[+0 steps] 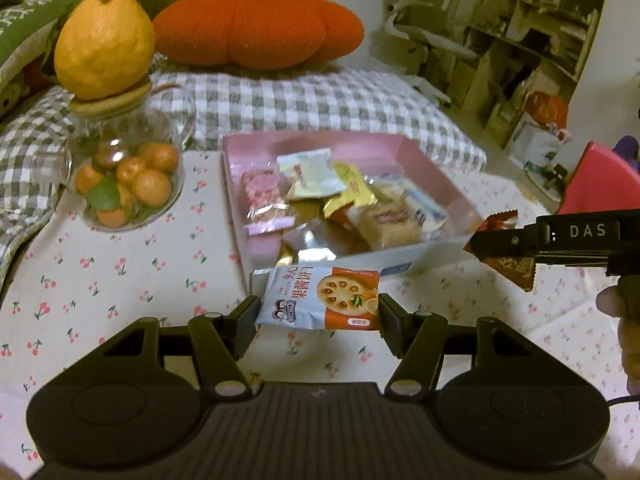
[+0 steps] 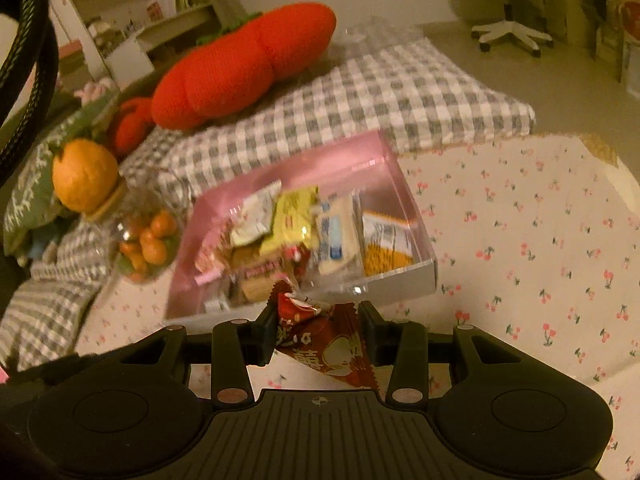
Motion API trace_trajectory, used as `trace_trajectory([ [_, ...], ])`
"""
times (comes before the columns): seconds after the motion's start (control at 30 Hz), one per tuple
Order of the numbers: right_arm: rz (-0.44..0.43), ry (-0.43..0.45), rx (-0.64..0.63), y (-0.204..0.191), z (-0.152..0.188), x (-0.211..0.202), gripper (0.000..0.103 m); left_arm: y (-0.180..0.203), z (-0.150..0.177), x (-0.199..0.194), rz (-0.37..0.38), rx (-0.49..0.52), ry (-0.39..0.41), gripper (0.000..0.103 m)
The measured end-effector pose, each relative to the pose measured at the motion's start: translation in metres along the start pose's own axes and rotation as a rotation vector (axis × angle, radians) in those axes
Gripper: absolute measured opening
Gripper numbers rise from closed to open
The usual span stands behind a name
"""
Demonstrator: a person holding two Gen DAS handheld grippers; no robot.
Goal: Organize snacks
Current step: 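Lift the cracker pack and red candy pack and carry both over the box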
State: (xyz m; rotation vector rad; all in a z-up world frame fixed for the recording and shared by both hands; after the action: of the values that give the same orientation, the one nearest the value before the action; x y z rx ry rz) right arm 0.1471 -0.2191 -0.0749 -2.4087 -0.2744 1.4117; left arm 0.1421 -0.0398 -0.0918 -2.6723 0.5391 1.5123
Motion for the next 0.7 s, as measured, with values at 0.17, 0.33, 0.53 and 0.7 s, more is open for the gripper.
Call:
trace_trajectory([
  [0.17,-0.016,0.04,0.019,0.001,-0.014,-0.011,0.04,0.004,-0.014,-0.005,0.012,-0.029,0.036,0.059],
  [0.33,-0.03,0.063,0.078,0.014,-0.029,-0.014,0.04,0.009,-0.031,-0.009,0.013,-0.036,0.082,0.059],
  [0.53,-0.05,0.096,0.147,0.029,-0.055,-0.007,0.04,0.017,-0.058,0.001,-0.012,-0.002,0.111,0.059],
  [0.7,-0.075,0.109,0.149,0.032,-0.079,0.011,0.04,0.024,-0.086,0.016,-0.061,0.055,0.127,0.059],
])
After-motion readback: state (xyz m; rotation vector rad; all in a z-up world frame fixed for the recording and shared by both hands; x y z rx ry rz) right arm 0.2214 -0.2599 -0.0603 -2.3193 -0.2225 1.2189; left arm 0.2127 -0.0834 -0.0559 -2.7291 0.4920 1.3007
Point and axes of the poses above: each gripper's, at about its wrist camera, not at the fingertips, and x roughly the way its jaws point, y to its right, z to its underside, the point moved 10 cm from there along x, roughly the way its jaws point, and after that the axes turned 14 degrees about -y, right-handed, at the moved point
